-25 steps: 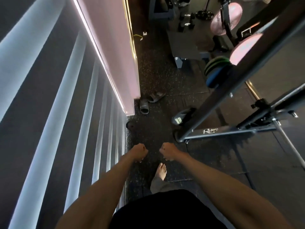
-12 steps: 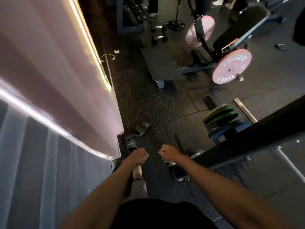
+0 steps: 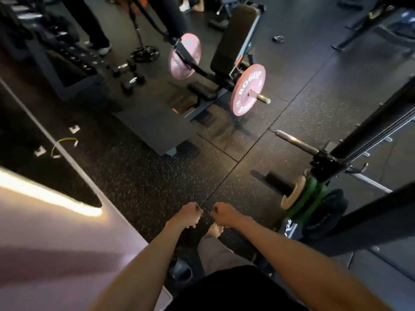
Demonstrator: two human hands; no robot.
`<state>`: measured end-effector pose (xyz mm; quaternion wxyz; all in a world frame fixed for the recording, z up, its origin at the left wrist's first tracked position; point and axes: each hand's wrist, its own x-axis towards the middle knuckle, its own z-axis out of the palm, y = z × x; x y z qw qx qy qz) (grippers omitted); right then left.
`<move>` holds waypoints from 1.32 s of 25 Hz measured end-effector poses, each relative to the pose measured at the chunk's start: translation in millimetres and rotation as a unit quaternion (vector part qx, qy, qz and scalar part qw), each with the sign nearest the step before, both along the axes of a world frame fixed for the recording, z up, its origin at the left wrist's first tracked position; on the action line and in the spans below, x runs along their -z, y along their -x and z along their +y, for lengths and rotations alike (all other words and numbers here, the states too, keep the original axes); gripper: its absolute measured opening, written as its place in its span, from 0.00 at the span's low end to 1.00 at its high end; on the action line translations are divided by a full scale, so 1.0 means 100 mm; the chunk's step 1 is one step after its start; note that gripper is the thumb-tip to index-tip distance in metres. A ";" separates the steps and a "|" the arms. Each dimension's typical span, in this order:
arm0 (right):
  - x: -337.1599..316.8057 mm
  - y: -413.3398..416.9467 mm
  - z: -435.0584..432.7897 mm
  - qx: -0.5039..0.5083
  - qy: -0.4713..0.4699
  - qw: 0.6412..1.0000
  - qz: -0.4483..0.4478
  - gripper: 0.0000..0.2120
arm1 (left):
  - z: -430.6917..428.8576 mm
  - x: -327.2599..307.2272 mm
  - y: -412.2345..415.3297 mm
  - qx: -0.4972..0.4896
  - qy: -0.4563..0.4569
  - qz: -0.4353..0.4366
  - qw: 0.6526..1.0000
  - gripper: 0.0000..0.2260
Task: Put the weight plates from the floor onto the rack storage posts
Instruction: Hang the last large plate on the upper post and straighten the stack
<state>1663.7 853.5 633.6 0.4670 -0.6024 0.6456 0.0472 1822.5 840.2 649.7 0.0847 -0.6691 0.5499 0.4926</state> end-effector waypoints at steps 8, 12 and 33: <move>0.05 0.01 -1.53 0.140 0.007 0.990 -0.033 0.16 | -2.11 -0.08 0.34 0.175 0.056 -0.024 0.983 0.09; 0.02 0.19 -1.87 0.237 0.004 0.971 -0.034 0.14 | -2.79 -0.10 0.80 0.288 0.078 -0.027 0.954 0.08; -0.11 0.25 -1.21 0.933 -0.013 0.361 -0.002 0.18 | -2.35 -0.03 3.23 0.769 -0.107 0.119 0.619 0.12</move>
